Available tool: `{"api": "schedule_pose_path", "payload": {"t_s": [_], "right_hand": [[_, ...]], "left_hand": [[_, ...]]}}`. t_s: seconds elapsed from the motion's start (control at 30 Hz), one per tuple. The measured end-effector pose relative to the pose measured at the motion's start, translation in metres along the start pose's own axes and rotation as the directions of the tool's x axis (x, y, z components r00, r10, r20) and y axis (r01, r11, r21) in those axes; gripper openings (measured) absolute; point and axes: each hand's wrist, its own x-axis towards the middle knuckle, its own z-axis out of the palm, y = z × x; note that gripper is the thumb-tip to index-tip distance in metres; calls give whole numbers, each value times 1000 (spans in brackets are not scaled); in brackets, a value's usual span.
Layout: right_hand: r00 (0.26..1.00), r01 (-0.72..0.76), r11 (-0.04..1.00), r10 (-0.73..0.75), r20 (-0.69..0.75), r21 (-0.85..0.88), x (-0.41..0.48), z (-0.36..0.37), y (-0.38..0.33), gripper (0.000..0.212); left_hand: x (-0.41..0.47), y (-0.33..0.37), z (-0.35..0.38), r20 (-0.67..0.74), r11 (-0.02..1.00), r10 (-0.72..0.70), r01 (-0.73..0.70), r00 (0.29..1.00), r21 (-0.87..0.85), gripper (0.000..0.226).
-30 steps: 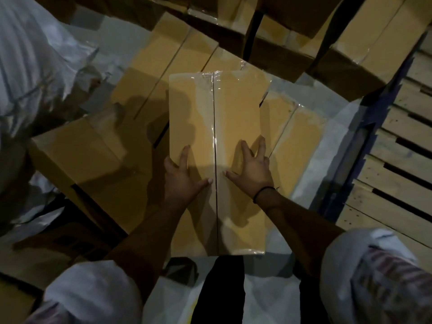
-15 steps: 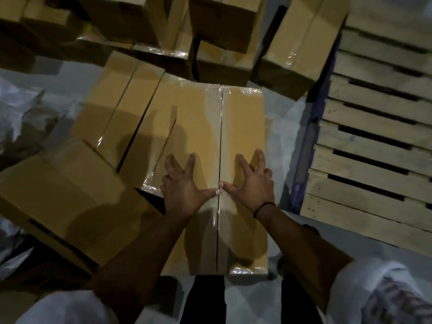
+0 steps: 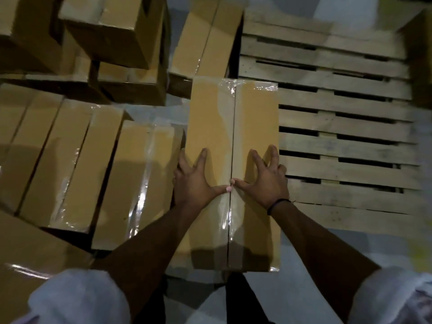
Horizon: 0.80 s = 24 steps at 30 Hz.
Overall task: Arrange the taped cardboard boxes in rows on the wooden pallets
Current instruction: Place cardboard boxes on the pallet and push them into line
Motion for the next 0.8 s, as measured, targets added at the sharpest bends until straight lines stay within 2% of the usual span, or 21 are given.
{"api": "schedule_pose_path", "payload": {"t_s": [0.17,0.27,0.53,0.67,0.8], "right_hand": [[1000,-10,1000,10,19,-2,42,-20,72,105],[997,-26,998,23,70,55,72,-25,106,111],[991,-5,990,-14,136,139,130,-13,157,112],[980,-16,983,-22,197,184,142,2,174,103],[977,71,987,-98,192,142,136,22,191,84]], "left_hand": [[29,67,46,13,1000,7,-7,1000,-17,132],[50,97,68,-3,1000,24,-24,1000,-9,131],[99,122,116,-1,999,34,-34,999,20,131],[116,119,134,55,996,36,-40,998,79,125],[121,110,144,53,996,35,-39,998,82,101]]}}
